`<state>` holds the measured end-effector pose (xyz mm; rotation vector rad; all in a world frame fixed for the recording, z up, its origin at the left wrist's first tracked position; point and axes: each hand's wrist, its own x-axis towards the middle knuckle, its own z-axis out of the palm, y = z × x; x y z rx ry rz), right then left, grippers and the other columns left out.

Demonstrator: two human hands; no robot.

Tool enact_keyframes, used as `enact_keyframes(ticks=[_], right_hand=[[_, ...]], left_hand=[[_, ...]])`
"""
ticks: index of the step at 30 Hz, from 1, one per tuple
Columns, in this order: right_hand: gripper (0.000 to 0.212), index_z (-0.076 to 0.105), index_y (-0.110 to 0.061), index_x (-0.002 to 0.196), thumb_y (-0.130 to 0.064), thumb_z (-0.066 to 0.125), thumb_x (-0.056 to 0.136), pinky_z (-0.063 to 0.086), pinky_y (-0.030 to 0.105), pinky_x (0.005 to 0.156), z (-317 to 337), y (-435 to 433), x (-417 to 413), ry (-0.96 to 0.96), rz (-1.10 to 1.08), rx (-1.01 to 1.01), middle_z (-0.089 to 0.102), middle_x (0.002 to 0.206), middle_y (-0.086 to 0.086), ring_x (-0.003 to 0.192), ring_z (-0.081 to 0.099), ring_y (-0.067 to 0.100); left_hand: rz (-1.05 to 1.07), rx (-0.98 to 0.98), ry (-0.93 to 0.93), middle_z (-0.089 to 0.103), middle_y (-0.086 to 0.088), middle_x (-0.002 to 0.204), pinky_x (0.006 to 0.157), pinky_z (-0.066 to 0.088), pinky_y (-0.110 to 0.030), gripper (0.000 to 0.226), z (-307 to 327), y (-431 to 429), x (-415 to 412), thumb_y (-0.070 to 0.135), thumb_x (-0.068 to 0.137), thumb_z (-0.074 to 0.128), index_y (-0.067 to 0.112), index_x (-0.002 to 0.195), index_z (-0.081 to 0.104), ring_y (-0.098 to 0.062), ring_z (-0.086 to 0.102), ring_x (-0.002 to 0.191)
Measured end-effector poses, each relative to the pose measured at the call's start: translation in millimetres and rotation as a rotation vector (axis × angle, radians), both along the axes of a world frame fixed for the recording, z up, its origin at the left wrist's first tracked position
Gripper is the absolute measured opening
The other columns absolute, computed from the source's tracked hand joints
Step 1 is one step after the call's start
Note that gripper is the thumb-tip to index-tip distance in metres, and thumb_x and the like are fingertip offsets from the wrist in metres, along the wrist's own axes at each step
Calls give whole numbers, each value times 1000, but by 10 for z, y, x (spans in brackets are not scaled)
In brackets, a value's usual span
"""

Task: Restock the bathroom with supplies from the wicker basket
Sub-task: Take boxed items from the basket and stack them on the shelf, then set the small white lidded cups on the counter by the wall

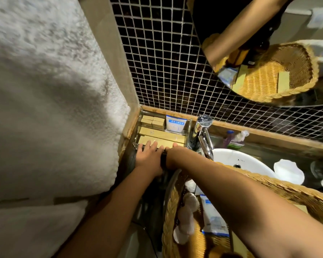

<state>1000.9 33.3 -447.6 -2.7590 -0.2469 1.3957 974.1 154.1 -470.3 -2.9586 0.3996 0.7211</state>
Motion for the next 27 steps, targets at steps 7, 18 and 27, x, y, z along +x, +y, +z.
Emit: enact_keyframes(ticks=[7, 18, 27], right_hand=[[78, 12, -26, 160, -40, 53, 95, 16, 49, 123, 543, -262, -425, -249, -60, 180, 7, 167, 9, 152, 12, 32], [73, 12, -15, 160, -36, 47, 100, 27, 43, 120, 1321, -1131, -1127, -297, -14, 167, 8, 167, 8, 151, 22, 27], [74, 17, -19, 159, -30, 55, 97, 28, 39, 118, 1249, -2199, -1957, -262, -135, 64, 10, 167, 9, 148, 28, 32]], left_hand=[[90, -61, -98, 5, -1, 168, 121, 0, -50, 79, 575, -106, -162, 35, 90, 58, 33, 157, 16, -25, 1, 153], [-38, -139, -251, 21, -2, 164, 118, 20, -47, 67, 1145, -784, -771, 47, 94, 47, 32, 155, 23, -26, 20, 149], [-323, -128, -157, 31, -1, 160, 116, 25, -44, 65, 1004, -1422, -1439, 48, 93, 45, 32, 154, 29, -23, 28, 145]])
